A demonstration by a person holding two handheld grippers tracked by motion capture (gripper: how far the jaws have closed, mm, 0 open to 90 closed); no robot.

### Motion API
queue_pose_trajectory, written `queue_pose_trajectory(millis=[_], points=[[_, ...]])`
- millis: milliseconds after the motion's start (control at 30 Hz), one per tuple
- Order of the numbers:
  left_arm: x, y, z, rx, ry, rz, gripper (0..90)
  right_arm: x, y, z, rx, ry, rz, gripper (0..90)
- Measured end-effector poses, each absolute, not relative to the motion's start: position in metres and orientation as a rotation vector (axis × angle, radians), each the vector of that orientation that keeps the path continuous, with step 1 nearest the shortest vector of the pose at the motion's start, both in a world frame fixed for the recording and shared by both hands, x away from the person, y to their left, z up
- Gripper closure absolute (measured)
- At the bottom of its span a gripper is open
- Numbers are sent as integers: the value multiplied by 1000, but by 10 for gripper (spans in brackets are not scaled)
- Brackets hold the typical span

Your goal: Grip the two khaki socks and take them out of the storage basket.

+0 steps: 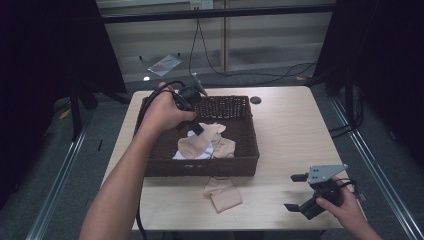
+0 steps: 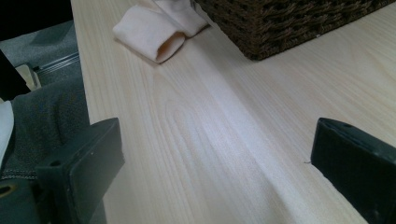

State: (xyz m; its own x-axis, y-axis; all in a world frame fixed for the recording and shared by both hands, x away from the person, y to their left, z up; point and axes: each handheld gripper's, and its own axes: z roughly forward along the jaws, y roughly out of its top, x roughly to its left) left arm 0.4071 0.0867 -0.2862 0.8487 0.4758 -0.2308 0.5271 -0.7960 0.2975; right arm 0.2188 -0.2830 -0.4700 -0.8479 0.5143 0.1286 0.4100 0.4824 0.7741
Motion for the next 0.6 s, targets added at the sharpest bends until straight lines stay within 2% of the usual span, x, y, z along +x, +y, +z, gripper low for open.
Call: queue_pose_trajectory(millis=[600], points=[[373, 72, -273, 2691, 548, -239, 882, 219, -283, -470, 816, 2604, 1308, 23]])
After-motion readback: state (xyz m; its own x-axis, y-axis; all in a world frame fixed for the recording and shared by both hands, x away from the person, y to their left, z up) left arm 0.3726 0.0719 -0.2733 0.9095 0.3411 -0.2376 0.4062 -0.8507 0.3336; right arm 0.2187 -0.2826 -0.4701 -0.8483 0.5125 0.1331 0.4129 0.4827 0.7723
